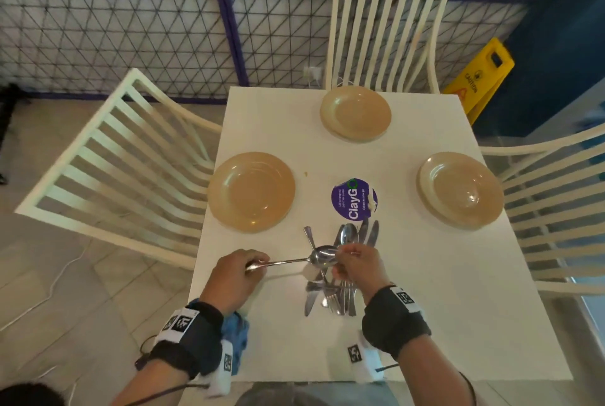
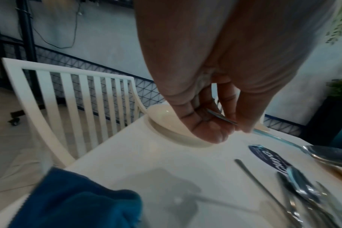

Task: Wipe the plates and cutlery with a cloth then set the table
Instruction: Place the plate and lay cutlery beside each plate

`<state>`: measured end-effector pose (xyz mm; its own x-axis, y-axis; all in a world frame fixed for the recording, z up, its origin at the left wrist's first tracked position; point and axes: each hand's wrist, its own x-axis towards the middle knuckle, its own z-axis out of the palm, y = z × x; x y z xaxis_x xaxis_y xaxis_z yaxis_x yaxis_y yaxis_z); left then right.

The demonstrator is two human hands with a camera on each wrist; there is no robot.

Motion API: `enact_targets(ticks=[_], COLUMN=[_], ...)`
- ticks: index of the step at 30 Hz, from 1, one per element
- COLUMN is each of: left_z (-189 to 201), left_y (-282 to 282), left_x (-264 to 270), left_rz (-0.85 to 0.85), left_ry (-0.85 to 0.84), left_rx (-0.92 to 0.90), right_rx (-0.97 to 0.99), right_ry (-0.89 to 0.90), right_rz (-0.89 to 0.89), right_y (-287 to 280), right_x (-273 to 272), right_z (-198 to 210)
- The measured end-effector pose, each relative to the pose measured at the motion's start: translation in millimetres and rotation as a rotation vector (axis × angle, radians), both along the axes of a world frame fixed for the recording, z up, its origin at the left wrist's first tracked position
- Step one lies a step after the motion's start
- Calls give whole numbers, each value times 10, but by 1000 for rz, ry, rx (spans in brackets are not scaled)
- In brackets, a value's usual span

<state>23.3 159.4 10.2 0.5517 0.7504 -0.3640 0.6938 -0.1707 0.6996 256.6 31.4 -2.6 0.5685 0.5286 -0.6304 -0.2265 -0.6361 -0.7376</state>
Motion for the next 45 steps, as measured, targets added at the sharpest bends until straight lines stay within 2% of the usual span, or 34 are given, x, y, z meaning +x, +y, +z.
enact_targets(ticks=[7, 14, 23, 29, 33, 36, 39, 42, 45], left_z=[-293, -590, -812, -827, -736, -597, -394, -293, -293], left_y=[454, 819, 940, 947, 881, 763, 539, 279, 17], left_x=[-384, -449, -421, -426, -403, -311, -139, 19, 209], left_rz=[63, 50, 105, 122, 134, 151, 171, 126, 9], left_ry=[137, 261, 218, 200, 212, 167, 104, 88, 135], left_rx=[148, 157, 195, 163, 155, 175, 153, 105, 41], right_rx=[-66, -163, -245, -203, -161, -271, -352, -366, -355], right_ry=[144, 139, 122, 124, 0, -221, -362, -384, -423], right_rz=[19, 52, 35, 119, 138, 282, 418, 586, 661], right_y=[614, 1019, 1127, 1027, 824, 633, 482, 396, 347], right_x=[-324, -448, -468, -351, -81, 135, 237, 225, 156], right_z=[-240, -511, -633, -599, -500, -499, -468, -445, -454])
